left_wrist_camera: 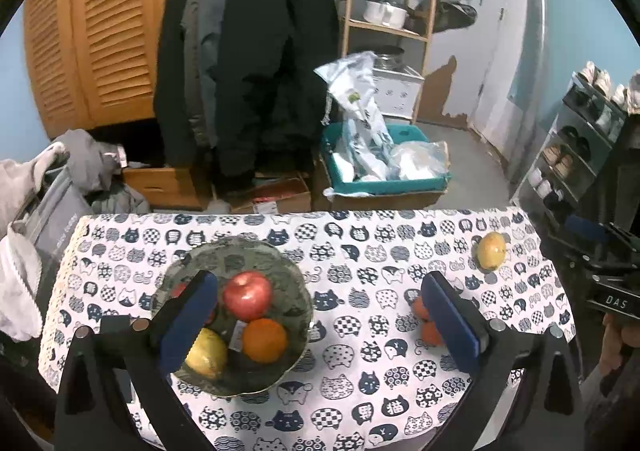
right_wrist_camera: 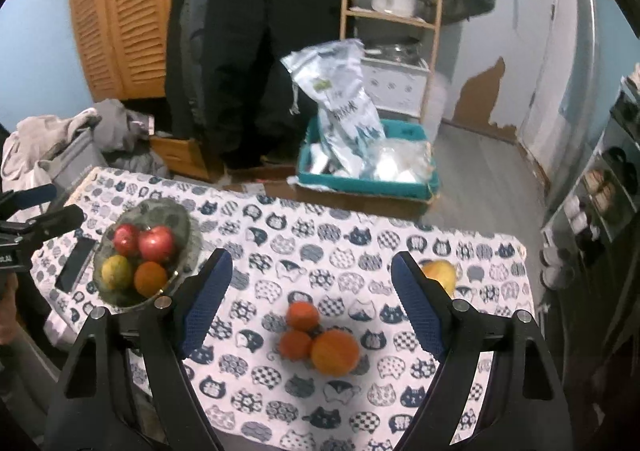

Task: Organize fruits
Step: 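Move both tools back toward the oranges on the tablecloth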

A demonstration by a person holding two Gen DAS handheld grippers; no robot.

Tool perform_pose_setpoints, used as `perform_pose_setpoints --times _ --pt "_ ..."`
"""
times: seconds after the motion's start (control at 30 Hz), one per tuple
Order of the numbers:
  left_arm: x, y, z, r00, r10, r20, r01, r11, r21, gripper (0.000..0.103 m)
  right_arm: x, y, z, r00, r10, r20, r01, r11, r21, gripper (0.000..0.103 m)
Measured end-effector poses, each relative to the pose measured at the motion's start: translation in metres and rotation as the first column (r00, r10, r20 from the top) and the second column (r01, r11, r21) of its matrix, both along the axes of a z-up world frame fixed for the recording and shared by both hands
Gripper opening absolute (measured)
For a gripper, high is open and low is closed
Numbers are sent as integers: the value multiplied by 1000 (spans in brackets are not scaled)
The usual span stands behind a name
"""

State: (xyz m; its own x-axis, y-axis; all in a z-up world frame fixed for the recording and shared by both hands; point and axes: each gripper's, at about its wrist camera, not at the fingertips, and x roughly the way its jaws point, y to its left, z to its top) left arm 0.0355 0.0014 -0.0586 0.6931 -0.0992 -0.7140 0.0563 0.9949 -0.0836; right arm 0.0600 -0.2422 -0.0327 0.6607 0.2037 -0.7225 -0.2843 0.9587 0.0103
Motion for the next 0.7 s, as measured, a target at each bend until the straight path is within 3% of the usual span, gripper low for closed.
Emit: perform_pose_setpoints --times 0.7 --pt "37 -64 -88 983 -73 -170 85 994 65 102 21 -30 -95 974 -35 -222 35 999 -4 80"
